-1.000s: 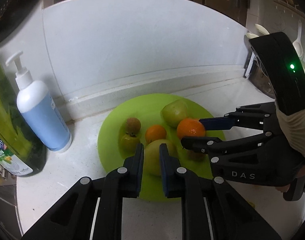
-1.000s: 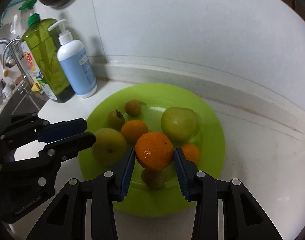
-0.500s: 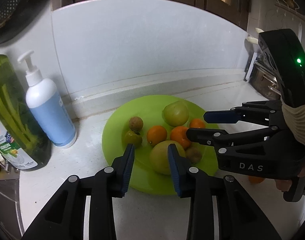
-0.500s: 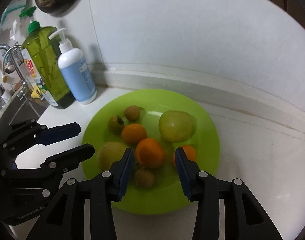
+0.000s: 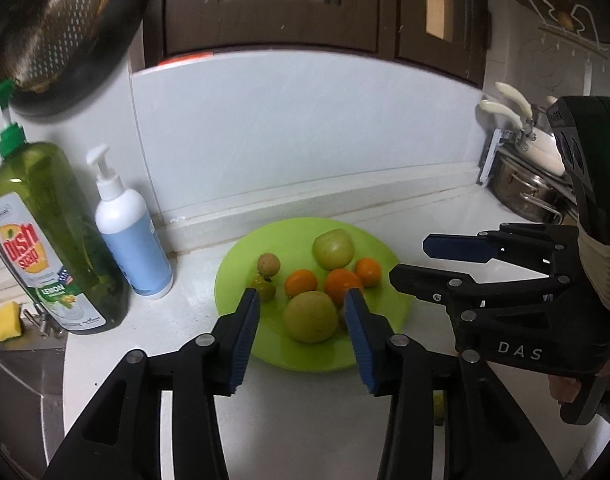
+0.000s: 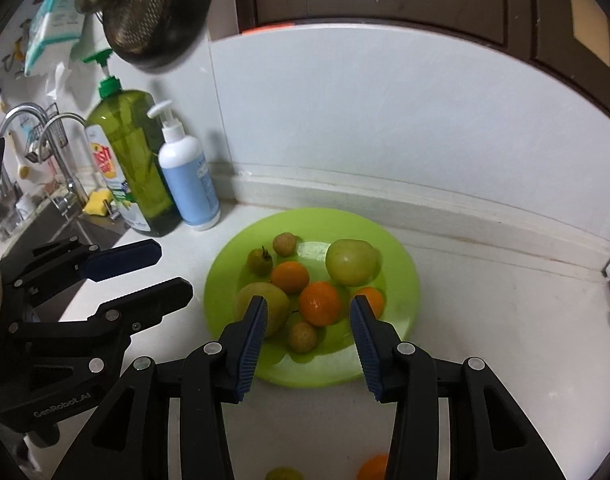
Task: Organize fruits
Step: 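Withdraw both open tools toward the last green tomato and orange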
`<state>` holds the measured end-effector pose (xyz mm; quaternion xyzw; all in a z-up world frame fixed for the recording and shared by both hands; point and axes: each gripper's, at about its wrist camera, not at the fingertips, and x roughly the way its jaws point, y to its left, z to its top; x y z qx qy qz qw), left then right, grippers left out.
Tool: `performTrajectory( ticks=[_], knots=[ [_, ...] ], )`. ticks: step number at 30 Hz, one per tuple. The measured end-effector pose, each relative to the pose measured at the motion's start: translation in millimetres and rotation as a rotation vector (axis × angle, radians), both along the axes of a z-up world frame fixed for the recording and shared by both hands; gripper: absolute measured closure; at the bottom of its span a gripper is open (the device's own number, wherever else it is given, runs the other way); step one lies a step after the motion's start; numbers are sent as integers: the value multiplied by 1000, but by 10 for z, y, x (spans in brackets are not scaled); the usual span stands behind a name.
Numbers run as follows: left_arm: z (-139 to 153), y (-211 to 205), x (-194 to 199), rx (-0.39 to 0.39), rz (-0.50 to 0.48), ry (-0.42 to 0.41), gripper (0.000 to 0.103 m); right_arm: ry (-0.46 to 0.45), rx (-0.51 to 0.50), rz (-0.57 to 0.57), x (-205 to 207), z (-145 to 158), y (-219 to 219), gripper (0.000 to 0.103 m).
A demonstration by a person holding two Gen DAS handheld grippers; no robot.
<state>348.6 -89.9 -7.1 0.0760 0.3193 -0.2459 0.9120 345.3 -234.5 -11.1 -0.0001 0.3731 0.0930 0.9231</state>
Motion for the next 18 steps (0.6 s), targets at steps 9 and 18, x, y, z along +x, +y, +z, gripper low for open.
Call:
performTrajectory(
  ticks=[9,18],
  knots=[
    [216,-70,-446,7,-1,-64,44,-62,9,-49,-490,180,-111,38],
    [137,-211,-748,24,5,-81,35,-88,-4,-169,-874,110,-404,24]
  ],
)
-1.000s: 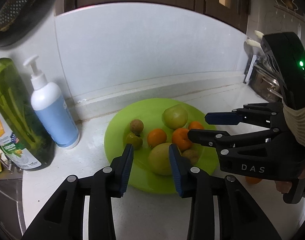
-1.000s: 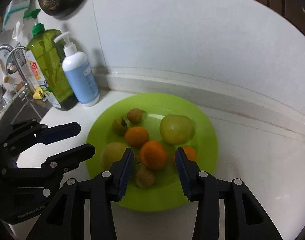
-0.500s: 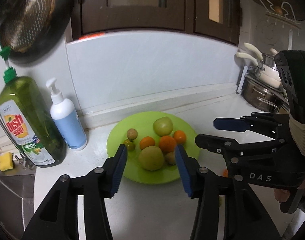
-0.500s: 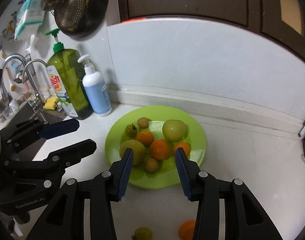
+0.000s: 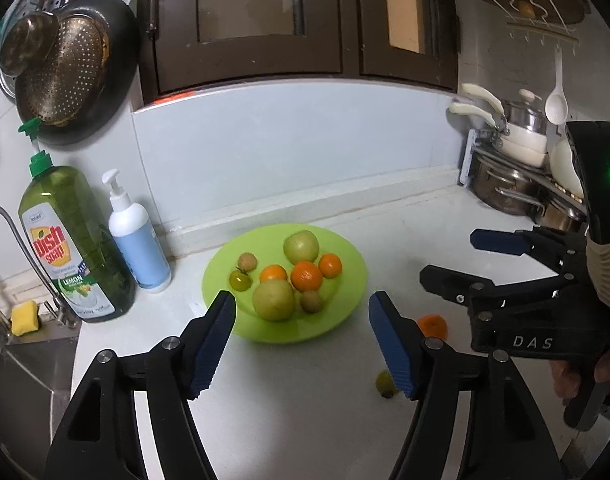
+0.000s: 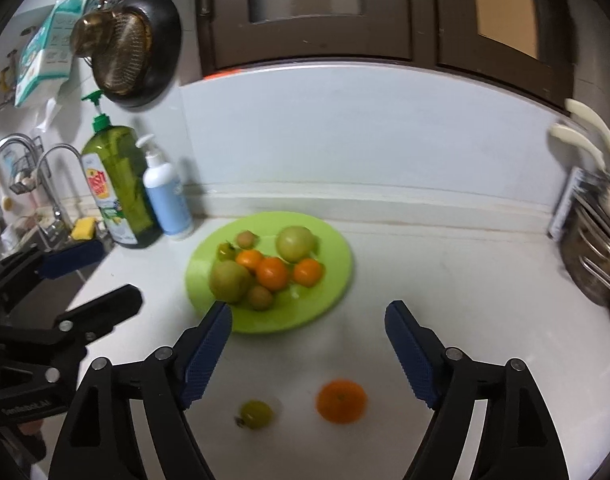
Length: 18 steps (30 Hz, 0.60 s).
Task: Organize fruits
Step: 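Withdraw both open tools toward the last green tomato and orange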
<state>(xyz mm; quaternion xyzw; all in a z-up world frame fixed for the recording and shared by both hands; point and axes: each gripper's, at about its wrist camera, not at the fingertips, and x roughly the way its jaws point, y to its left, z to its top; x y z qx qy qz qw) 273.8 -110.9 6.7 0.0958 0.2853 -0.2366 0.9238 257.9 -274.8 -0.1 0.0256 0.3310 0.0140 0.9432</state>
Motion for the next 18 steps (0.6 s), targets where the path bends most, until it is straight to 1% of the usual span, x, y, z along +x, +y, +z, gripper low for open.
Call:
performTrajectory(
  ticks=[4,9,16,18],
  knots=[
    [-131,-127,-138,24,-31,13,35,48,-17,11,-127,-115,-104,24],
    [-312,-251,-241,35,-69,50,35,62,-54,20,-264,-224,-159,24],
    [-574,-397,-301,64,-109,102,35,104,-68,35,-298,-427,-222,24],
    [-636,-426,-302,73,-120,117,37,122,-61,45,-296,-500,-229,24]
  ],
)
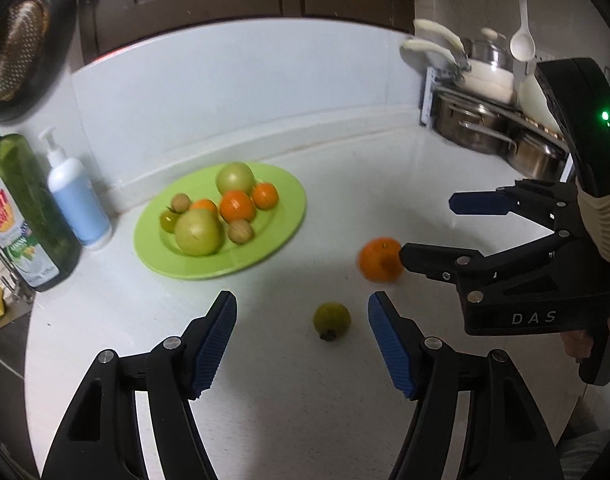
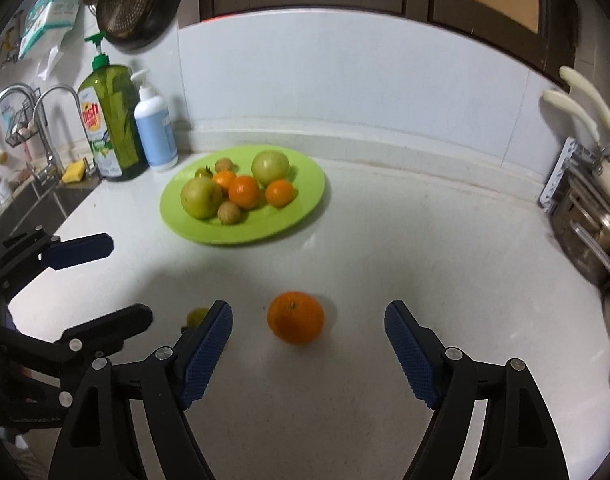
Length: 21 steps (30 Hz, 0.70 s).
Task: Organize fruits
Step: 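Withdraw both open tools toward the last green tomato and orange, then close the left tool on the green tomato while the right tool grasps the orange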
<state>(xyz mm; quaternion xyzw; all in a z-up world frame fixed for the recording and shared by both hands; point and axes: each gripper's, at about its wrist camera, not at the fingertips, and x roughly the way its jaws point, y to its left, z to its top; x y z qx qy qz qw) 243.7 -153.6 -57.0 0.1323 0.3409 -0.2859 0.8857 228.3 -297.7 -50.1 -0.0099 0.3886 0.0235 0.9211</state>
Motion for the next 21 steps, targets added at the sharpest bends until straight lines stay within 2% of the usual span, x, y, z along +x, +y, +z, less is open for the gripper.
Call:
performTrajectory(
  ticks=[3,10,21],
  knots=[
    [-109,-40,20,16,-13,32,42,30,5,10,22,-117,-4,25],
    [-332,-157,102,31,-64,112,51,83,23,14,119,-301,-46,34],
    [-433,-264,250,17,-92,143,66,134,57,28,279,-454,-60,45]
  ],
)
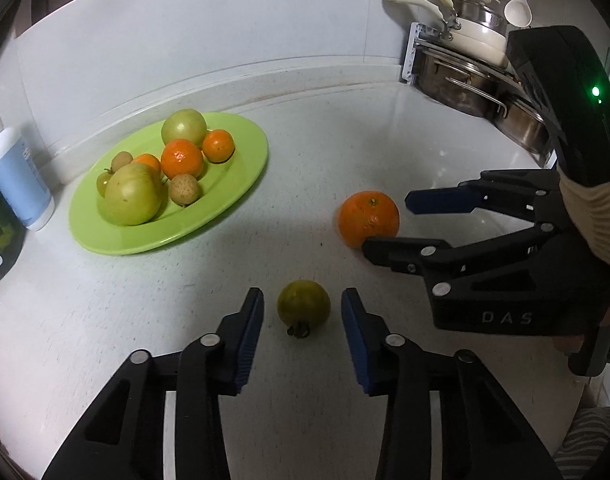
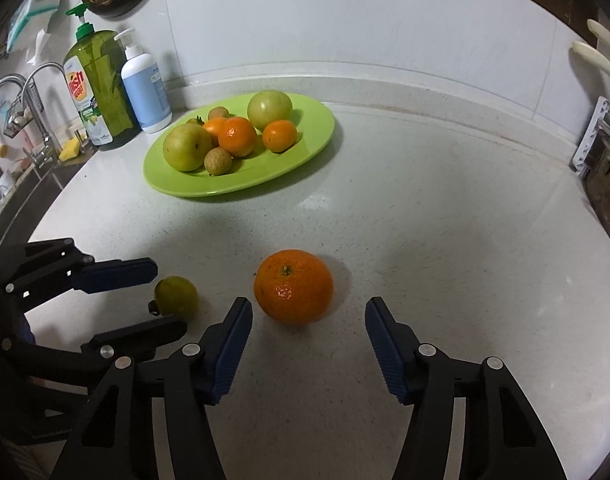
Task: Organize fruits
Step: 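Close the left tool on the green tomato while the right tool grasps the orange, then lift the green tomato and orange and carry both over the green plate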
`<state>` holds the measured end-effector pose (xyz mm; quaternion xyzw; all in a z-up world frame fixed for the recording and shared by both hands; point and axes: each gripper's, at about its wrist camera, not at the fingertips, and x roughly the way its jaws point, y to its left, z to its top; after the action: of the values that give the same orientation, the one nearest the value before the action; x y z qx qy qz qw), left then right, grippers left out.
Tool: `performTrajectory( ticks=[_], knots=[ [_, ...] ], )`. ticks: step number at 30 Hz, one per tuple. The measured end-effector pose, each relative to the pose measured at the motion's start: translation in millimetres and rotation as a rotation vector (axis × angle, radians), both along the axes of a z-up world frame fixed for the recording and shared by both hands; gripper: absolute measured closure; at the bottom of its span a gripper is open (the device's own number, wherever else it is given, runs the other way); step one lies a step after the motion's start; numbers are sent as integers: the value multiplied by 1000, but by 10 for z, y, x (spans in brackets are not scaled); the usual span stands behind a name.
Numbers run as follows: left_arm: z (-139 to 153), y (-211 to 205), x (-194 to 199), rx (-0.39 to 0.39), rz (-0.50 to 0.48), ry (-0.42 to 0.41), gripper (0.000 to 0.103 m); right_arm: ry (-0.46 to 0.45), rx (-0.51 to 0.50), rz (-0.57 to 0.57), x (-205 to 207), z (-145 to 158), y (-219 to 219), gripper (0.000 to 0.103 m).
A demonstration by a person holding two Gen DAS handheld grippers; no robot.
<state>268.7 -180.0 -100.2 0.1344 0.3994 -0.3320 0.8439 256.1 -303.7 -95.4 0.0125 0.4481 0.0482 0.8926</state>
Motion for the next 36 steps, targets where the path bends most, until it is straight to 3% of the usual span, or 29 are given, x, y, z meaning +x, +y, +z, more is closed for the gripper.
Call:
performTrajectory(
  ticks=[5,16,36],
  knots=[
    [-7,-13,44,-2,-9,13,74,11,5,9,52,-29,15,48],
    [61,55,97,-32,27,22,75,16,14,24,108,-39,56,58],
    [263,213,19,-74,72,-13,75,-23,43,4,-42,140,112,59]
  ],
)
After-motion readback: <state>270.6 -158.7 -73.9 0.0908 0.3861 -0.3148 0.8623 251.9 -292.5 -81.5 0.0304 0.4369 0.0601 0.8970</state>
